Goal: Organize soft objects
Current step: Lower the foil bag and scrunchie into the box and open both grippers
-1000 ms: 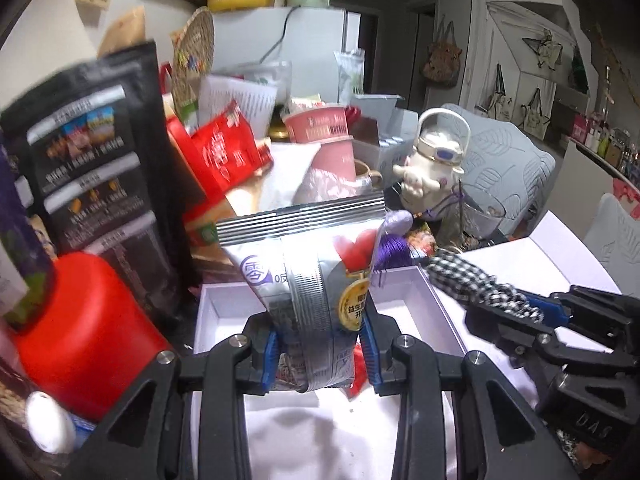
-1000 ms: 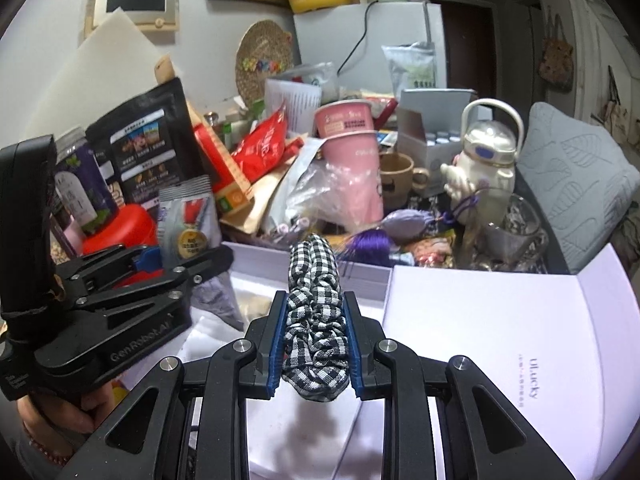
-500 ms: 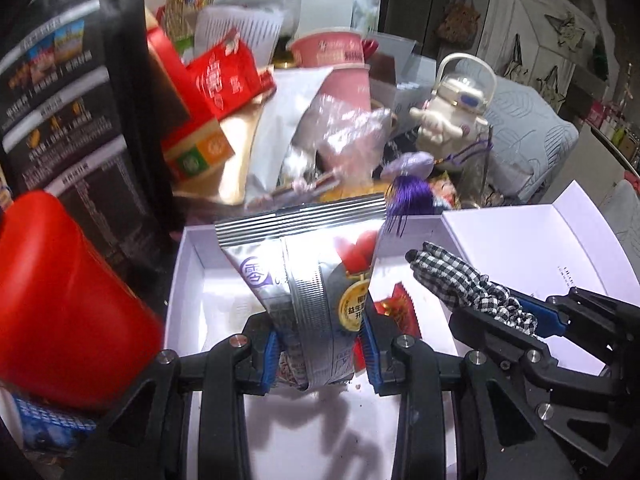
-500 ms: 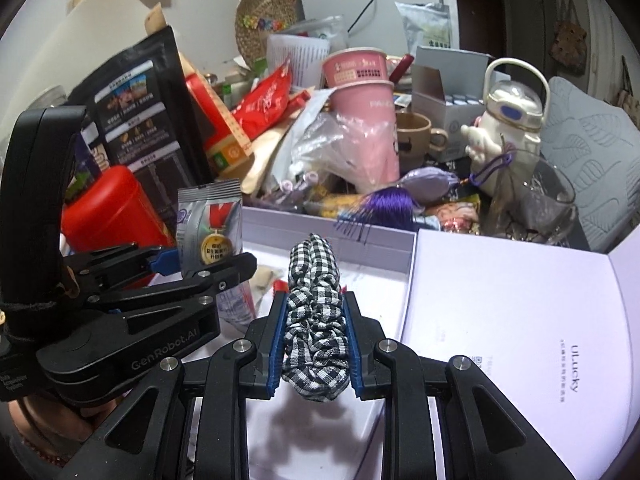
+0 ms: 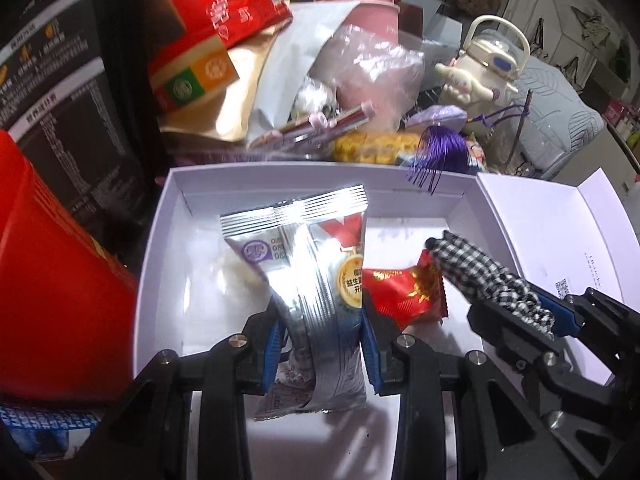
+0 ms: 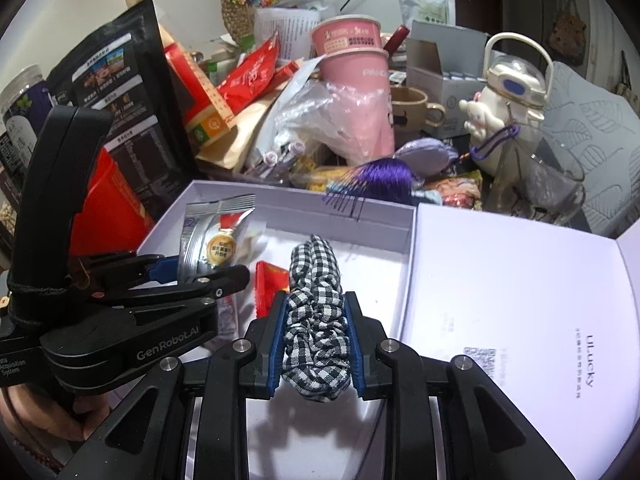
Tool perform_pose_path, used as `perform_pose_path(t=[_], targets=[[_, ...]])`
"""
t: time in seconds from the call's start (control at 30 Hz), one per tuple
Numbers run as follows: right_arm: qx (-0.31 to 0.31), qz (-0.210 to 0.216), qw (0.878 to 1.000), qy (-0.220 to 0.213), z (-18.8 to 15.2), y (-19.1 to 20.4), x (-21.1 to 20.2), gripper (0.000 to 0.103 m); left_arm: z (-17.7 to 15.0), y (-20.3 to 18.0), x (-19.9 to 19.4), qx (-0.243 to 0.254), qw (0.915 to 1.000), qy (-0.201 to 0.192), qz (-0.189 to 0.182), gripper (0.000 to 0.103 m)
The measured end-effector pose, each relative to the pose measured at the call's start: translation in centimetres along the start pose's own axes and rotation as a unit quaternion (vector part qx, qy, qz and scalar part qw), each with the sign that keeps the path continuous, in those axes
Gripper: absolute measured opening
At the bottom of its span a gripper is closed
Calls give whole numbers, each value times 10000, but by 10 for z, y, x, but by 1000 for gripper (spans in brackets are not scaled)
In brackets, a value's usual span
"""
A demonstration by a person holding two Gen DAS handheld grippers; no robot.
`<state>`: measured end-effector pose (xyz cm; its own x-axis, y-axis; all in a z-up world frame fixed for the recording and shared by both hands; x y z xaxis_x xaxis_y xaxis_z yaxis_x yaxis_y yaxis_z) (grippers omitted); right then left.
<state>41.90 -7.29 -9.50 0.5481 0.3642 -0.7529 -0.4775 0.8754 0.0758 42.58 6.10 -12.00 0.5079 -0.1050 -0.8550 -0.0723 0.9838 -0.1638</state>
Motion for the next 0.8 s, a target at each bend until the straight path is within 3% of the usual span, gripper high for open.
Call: perform_pose_path(t=[0.3,0.43,0.6,0.8], targets=[[34,-105,9995,311,-5,-4,15,28,-2,-1,16,32,9992,393,67,33],[31,-149,9991,408,-6,-6,18,36,-4,-2,16,126,9988,442,147,34],[-13,-182,9991,394,-5,-5,14,39,0,-10,14,181,9987,371,286,35],[-66,-316,9992,225,0,-6,-2,50,4,-16,-2,275,9989,130,358,35]])
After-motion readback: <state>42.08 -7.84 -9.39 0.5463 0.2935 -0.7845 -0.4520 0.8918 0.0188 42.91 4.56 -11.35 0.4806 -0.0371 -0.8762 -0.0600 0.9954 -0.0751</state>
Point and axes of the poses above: each gripper's, at about its wrist camera, not at the fingertips, and x roughly the way its jaws point, y to its left, z to its top, the point moved 1 cm from there along x, roughly the way its jaws point, and after that the axes turned 4 degrees about -x, right-handed, at the moved point
